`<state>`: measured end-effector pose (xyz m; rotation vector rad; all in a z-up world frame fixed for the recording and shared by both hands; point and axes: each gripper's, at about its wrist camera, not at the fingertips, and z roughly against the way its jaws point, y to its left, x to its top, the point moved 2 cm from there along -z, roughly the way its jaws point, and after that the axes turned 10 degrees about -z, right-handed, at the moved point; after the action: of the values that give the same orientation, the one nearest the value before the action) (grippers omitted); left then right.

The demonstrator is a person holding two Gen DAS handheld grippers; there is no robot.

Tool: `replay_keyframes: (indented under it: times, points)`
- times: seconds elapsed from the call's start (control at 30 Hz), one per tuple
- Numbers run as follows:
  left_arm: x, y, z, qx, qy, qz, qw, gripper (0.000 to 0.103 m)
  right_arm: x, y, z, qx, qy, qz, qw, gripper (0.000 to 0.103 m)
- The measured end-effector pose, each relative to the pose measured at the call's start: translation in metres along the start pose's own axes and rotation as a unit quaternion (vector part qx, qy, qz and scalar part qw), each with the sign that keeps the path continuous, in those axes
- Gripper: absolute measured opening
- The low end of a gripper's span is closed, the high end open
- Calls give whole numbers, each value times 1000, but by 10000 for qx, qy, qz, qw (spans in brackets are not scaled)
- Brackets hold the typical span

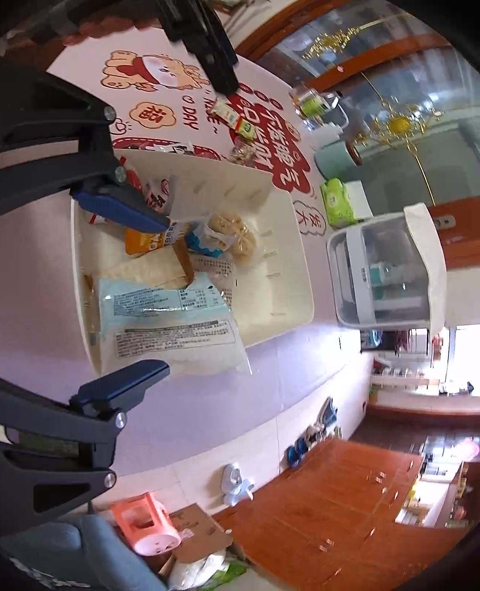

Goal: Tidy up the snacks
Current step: 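Move both open tools back over the remaining snacks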

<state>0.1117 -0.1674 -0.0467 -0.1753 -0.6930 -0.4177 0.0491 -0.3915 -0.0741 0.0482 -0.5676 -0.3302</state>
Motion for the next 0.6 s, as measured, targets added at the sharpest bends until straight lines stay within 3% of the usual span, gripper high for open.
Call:
replay_keyframes:
  times: [0.13, 0.33, 0.6]
  points:
    - [-7, 25, 33, 85, -171, -95, 9998, 93, -2, 10, 17, -17, -247, -79, 9997, 71]
    - [-6, 78, 77, 48, -85, -317, 9995, 93, -4, 46, 51, -114, -790, -303, 9963, 71]
    - [22, 175, 140, 415, -566, -792, 9944, 93, -14, 112, 83, -159, -1261, -513, 9906, 71]
